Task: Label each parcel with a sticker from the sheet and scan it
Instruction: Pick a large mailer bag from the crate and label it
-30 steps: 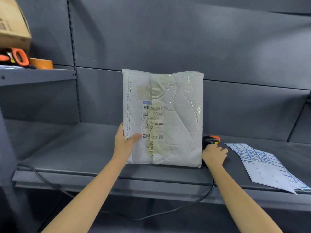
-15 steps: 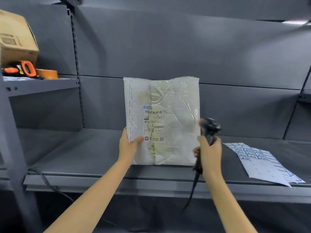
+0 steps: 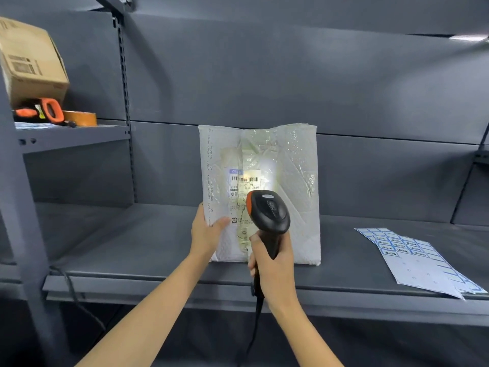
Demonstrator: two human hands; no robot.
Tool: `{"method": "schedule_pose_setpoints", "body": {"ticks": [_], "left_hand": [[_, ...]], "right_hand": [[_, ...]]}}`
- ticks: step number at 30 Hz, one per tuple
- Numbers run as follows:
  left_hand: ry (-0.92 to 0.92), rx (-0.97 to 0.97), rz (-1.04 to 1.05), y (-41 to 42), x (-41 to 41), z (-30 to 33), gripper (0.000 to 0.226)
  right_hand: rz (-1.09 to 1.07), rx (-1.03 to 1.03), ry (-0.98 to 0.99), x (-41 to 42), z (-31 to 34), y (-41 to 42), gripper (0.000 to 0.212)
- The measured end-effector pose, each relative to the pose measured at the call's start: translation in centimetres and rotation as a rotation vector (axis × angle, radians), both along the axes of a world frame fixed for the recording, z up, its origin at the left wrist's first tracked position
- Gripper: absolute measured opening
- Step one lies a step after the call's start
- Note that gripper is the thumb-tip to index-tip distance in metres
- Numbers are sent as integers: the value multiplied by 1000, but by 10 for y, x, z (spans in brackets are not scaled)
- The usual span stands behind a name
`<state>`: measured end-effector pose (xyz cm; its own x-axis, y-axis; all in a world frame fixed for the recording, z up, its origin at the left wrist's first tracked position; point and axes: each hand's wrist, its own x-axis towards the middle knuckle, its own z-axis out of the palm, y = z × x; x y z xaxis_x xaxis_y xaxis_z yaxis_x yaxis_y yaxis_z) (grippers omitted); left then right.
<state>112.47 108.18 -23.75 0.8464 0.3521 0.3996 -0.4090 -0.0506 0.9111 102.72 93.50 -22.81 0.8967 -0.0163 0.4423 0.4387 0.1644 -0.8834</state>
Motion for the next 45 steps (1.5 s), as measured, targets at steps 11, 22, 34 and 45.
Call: {"method": "schedule_pose_setpoints", "body": {"ticks": [11,22,34,45], "left_hand": [[-17,-10,-31,2,-1,-1,45],[5,-2,-32,1,3,0,42],[34,37,-28,-2,-6,4,47],[485,158,-166,9,-10,-1,35]], "right_hand": [[-122,184,-9,18,9,-37,11],[-511,-321,471,134,15,-187,49],[-688,-1030,357,166,-32,-191,44],[-624,-1224,380,183,-24,-196,47]]}}
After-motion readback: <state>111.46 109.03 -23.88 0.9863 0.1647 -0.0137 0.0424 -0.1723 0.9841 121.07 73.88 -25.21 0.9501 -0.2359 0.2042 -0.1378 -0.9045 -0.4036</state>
